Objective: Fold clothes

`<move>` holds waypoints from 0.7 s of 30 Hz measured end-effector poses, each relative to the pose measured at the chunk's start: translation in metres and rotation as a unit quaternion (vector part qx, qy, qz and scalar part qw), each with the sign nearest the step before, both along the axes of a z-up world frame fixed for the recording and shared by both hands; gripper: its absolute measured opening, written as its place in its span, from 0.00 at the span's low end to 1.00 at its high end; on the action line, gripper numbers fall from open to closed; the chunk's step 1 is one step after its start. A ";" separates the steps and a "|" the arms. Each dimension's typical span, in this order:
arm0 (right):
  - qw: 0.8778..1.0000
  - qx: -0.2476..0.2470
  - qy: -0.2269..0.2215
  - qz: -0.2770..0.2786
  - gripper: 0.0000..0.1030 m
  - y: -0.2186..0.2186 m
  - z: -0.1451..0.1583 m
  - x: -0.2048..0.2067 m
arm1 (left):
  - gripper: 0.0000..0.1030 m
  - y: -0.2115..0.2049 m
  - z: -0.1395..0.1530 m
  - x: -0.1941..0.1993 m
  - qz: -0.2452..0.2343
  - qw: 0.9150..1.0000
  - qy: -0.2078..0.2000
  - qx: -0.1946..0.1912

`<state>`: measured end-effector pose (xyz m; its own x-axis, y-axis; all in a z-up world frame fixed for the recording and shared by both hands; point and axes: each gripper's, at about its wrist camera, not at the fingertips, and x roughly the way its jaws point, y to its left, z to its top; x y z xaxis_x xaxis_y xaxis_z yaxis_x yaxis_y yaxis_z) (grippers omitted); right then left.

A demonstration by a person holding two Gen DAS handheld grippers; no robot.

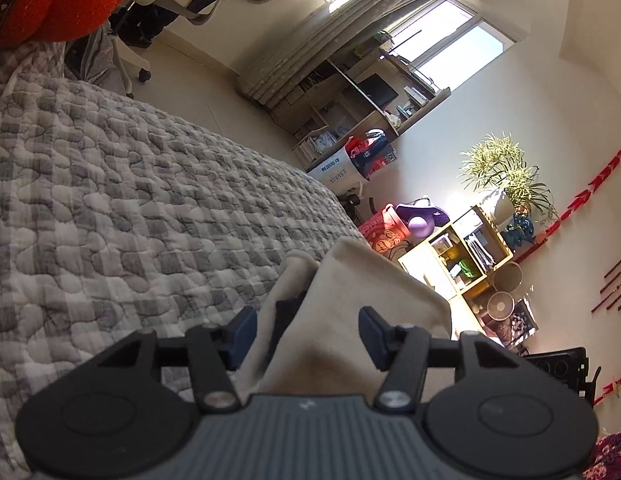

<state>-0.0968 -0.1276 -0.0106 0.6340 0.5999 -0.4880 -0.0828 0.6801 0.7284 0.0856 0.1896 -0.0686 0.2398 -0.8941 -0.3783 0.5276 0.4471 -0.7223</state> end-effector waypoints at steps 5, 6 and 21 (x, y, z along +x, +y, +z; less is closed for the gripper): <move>0.996 -0.014 -0.014 -0.082 0.62 -0.032 0.011 -0.006 | 0.58 -0.040 0.007 0.004 -0.019 0.999 -0.022 0.020; 0.995 -0.009 -0.013 -0.095 0.62 -0.037 0.012 -0.004 | 0.58 -0.049 0.006 0.006 -0.021 0.999 -0.023 0.027; 0.986 0.005 -0.097 -0.137 0.24 -0.041 0.018 0.035 | 0.16 -0.060 0.005 -0.022 0.060 0.996 -0.029 0.058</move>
<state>-0.0619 -0.1689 0.0076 0.8542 0.3969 -0.3360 -0.0350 0.6886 0.7243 0.0637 0.1300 -0.0633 0.3669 -0.8089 -0.4593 0.5046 0.5879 -0.6322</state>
